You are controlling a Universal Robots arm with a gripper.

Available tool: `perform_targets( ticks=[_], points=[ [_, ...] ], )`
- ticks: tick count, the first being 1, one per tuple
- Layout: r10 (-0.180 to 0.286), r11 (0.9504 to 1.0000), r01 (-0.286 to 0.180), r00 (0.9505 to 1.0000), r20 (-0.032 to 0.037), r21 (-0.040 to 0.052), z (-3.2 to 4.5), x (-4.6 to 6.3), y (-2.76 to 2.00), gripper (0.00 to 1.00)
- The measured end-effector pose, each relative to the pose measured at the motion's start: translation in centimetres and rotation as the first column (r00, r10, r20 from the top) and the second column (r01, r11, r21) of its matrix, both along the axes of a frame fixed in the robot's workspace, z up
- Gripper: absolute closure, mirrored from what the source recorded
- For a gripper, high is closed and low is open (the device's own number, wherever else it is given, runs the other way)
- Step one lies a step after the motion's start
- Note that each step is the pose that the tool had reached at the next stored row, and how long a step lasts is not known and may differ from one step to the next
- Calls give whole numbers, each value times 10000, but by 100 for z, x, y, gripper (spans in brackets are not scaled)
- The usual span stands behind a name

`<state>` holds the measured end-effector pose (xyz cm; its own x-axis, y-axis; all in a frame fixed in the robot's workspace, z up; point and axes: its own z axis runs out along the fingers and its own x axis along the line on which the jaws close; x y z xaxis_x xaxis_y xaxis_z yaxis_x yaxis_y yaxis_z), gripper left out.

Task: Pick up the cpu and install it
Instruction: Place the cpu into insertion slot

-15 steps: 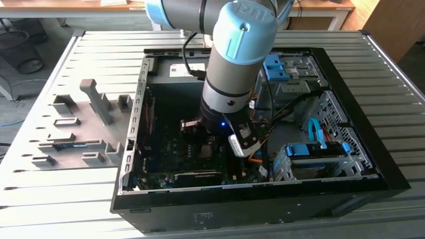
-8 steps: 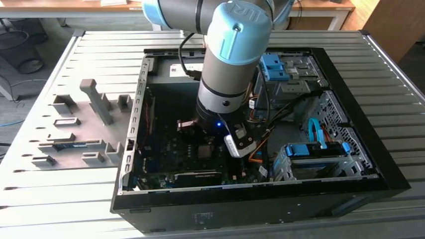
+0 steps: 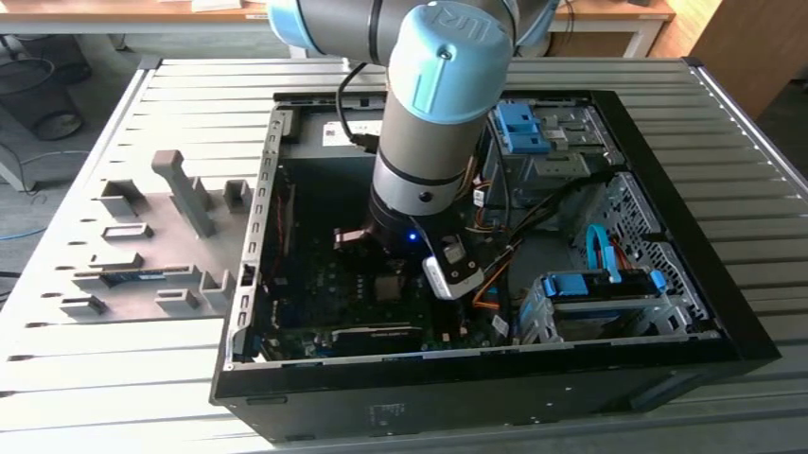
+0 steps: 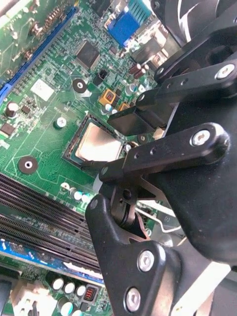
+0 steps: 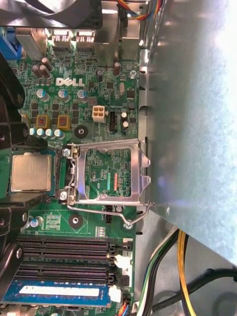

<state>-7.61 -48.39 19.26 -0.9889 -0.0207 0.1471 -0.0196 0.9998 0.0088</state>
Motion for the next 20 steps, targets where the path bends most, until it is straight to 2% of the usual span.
perform_targets(
  ticks=[6, 12, 15, 20],
  points=[
    [-3, 10000, 3, 10000, 0, -1, 1, 0, -2, 54],
    [0, 10000, 0, 10000, -1, -3, 42, 12, -2, 54],
    [0, 10000, 0, 10000, -48, -37, 43, 22, -4, 54],
    [2, 10000, -3, 9999, -170, -61, 36, 56, -20, 54]
  ],
)
